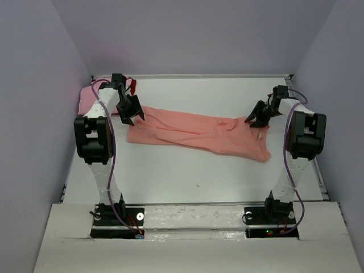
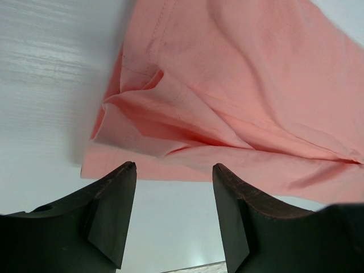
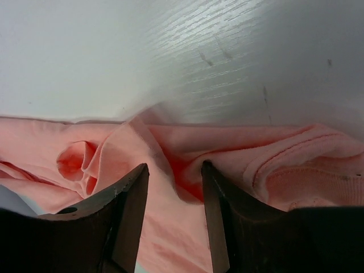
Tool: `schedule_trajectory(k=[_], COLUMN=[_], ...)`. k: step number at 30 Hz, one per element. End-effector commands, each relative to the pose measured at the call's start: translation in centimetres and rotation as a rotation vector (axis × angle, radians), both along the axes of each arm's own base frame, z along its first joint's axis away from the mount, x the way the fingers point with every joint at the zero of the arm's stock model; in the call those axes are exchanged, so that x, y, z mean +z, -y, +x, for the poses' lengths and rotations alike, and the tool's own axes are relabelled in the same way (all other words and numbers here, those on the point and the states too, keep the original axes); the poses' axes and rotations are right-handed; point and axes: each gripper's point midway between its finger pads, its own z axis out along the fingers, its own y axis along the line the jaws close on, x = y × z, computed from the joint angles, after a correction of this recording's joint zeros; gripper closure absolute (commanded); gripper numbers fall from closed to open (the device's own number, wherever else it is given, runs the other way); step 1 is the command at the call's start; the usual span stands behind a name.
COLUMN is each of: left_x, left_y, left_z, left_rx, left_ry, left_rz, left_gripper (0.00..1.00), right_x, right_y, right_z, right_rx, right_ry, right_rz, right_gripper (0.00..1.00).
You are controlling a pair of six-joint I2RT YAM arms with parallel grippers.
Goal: Fold and stack the t-shirts
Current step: Fold the other side of the tshirt into a rectangle
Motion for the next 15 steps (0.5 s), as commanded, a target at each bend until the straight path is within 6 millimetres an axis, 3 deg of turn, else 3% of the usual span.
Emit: schedule_trajectory(k=[1,4,7,13,15], left_x=[1.48,1.49,1.43,1.15,1.03], left_y=[-0.4,-0.38,-0.37,-0.33,-0.26], left_z=[0.37,0.38,0.34,0.3,0.25], left_rx=[-0.006,-0.003,0.0,0.005,0.007], left_ry=[0.025,0.025,0.024,0.023,0.019], left_rz=[0.006,0.005,0.004,0.001,-0.003], left_gripper=[0.34,0.34,0.34,0.34,0.34], right_x=[-0.02,-0.27,-0.16,0.28,0.33], right_y=[-0.03,-0.29,-0.51,-0.82,-0.86], right_z=[1.13,1.19,1.43,1.74,1.78], right_rx=[0.001,-0.003,-0.005,-0.004,-0.004], right_ry=[0.047,0.043,0.049,0.057,0.056], right_rz=[0.027,0.046,0.064,0.087,0.091], right_gripper=[0.52,0.52,0.61,0.67,0.75])
